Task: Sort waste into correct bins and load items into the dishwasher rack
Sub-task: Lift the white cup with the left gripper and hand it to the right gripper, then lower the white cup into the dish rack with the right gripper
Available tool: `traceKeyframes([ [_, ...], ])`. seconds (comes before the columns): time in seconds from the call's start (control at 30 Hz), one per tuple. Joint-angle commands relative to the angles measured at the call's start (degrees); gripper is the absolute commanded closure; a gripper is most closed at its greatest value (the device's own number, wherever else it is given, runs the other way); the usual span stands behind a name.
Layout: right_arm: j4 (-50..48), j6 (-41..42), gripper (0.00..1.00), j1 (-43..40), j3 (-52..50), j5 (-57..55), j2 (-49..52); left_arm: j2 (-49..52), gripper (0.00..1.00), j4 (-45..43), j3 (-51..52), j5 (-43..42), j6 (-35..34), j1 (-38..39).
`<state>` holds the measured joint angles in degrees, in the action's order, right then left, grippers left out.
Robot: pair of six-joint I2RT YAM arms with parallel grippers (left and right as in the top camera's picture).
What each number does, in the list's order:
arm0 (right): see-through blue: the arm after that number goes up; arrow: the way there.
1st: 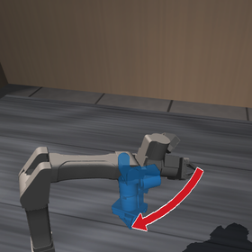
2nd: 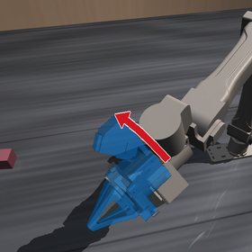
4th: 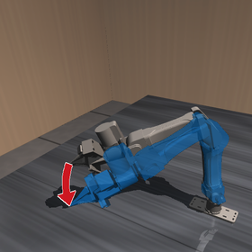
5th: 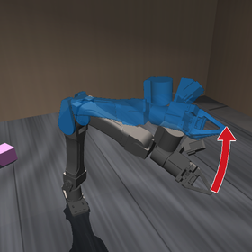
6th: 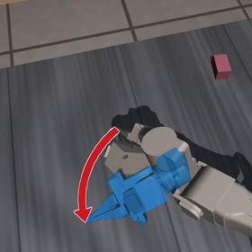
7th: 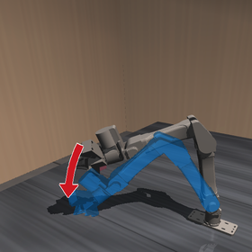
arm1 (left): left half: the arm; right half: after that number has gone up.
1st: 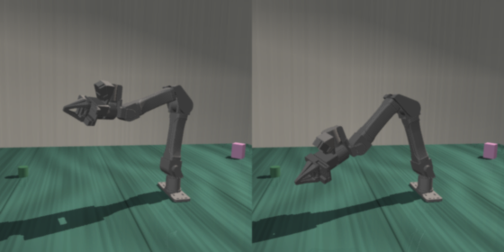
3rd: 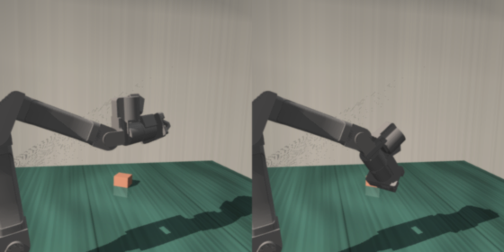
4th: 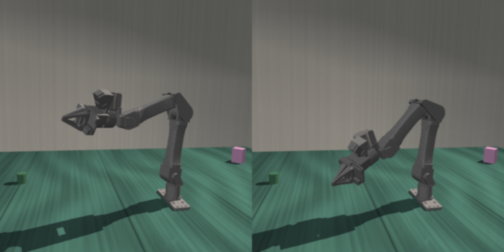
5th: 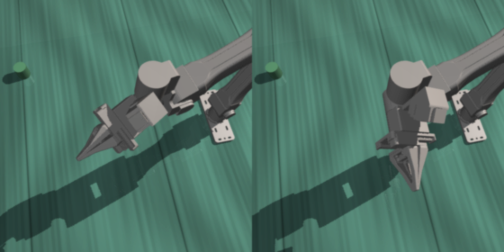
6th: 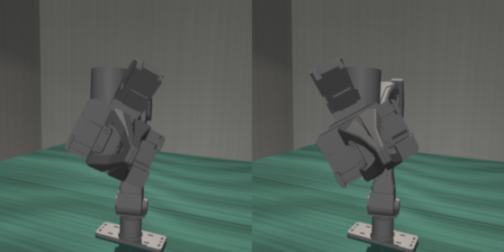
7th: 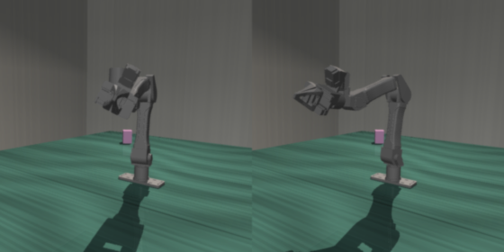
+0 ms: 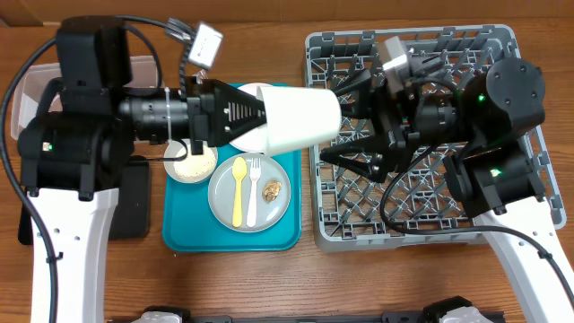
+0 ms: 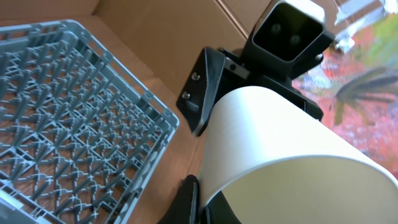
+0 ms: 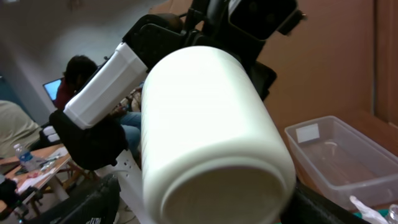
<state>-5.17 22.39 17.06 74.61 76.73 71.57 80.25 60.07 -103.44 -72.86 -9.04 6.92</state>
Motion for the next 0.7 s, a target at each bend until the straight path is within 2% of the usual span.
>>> traceKeyframes([
  [0.0, -0.8, 0.4, 0.2, 1.7, 1.1, 1.8, -0.1, -0.9, 0.96, -0.1, -0.3, 1.9, 1.6, 2.4],
  [0.17, -1.1, 0.4, 0.22, 1.5, 1.1, 1.9, -0.1, -0.9, 0.96, 0.1, -0.3, 2.0, 1.6, 2.5],
  [0.3, -3.9, 0.5, 0.23, 1.5, 1.1, 3.1, -0.2, -0.9, 0.96, 1.9, -0.3, 5.6, 1.6, 2.5],
  [0.4, -5.5, 2.0, 0.31, 1.5, 1.1, 3.1, -0.1, -0.9, 0.96, 2.3, -0.3, 5.8, 1.8, 2.5],
  [0.47, -5.5, 2.1, 0.41, 1.5, 1.1, 3.1, -0.1, -0.9, 0.96, 2.3, -0.3, 5.8, 1.7, 2.5],
  [0.53, -5.6, 3.2, 0.44, 1.5, 1.1, 3.0, -0.1, -0.9, 0.96, 2.3, -0.3, 5.8, 1.7, 2.5],
  [0.6, -5.6, 3.4, 0.5, 1.5, 1.1, 2.9, -0.1, -0.9, 0.9, 2.2, -0.3, 5.8, 1.7, 2.5],
  [0.63, -5.7, 5.7, 0.55, 1.5, 1.1, 1.8, -0.1, -0.9, 0.82, 2.2, -0.3, 5.8, 1.6, 2.5],
  [0.67, -5.8, 6.4, 0.55, 1.5, 1.1, 1.3, -0.1, -0.9, 0.74, 2.2, -0.3, 5.8, 1.4, 2.5],
])
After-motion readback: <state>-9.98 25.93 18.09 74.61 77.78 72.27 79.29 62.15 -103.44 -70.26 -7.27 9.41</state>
